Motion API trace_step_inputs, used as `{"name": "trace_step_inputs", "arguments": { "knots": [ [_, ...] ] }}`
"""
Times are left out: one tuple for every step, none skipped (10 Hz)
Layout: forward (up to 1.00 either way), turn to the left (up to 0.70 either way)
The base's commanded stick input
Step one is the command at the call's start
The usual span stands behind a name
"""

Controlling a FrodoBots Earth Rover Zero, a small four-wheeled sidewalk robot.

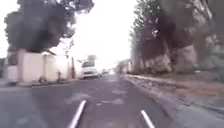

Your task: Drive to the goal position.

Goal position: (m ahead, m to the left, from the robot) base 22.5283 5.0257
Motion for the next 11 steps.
{"name": "trace_step_inputs", "arguments": {
  "knots": [
    [1.00,0.00],
    [1.00,0.00],
    [1.00,0.00],
    [1.00,0.00],
    [1.00,0.00],
    [1.00,0.00],
    [1.00,0.00],
    [1.00,0.00],
    [1.00,0.00],
    [1.00,0.00],
    [1.00,0.00]
  ]
}}
